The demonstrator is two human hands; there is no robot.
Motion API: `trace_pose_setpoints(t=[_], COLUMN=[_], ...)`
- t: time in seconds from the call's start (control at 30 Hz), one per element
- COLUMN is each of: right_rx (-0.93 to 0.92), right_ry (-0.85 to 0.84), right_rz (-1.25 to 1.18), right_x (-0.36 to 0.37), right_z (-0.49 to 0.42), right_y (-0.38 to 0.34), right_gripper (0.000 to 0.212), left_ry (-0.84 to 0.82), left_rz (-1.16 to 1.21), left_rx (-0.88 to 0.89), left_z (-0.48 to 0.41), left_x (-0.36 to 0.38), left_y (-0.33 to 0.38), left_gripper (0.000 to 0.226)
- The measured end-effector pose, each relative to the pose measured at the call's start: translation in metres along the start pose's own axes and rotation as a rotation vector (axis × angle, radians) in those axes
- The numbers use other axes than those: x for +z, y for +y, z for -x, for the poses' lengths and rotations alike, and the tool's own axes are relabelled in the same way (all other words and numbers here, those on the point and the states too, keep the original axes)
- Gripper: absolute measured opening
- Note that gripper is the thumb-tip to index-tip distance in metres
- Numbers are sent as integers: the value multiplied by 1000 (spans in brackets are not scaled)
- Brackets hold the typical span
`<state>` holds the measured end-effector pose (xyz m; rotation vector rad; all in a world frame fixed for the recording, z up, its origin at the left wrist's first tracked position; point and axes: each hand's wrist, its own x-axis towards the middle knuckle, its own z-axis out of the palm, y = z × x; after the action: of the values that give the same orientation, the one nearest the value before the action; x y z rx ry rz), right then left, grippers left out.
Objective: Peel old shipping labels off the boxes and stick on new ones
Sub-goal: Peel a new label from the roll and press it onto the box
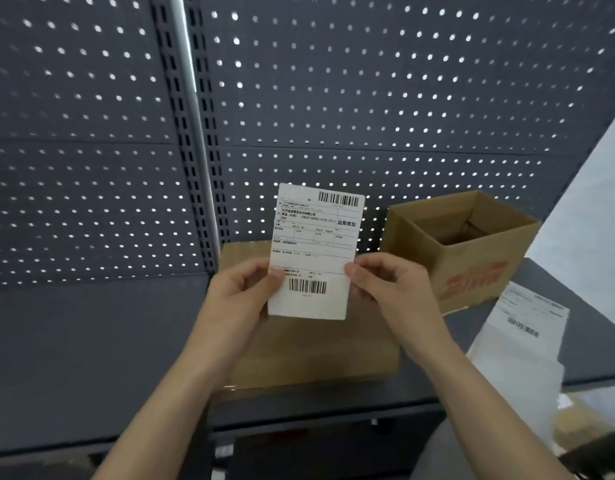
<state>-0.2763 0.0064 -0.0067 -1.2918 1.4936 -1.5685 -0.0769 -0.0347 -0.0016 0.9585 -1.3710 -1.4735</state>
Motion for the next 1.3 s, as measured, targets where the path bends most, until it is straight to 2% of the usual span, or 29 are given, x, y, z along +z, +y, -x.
trace_pose_setpoints(t=[0.3,0.57,0.8,0.93,1.1,1.3], right_rx=[119,138,116,109,96,94], right_ry=[-136,-195,-253,-256,-268,-273], right_rz=[142,234,321,384,435,493], right_x=[29,22,20,16,15,17], right_z=[-20,-31,-34,-35,-34,-33], right_y=[3,15,13,17,23,24], right_gripper=[17,20,42,46,48,47], left_ry=[-46,-62,-79,-48,3,0], left_rz=[-212,-570,-797,-843,-905,-906], left_rx=[-21,78,79,68,95,86], left_z=[-14,-21,-29,-32,-35,-39], left_x=[-40,-44,-46,-43,-45,-46], left_y=[-7,-16,-19,-24,-29,-33], left_gripper=[21,23,30,42,29,32])
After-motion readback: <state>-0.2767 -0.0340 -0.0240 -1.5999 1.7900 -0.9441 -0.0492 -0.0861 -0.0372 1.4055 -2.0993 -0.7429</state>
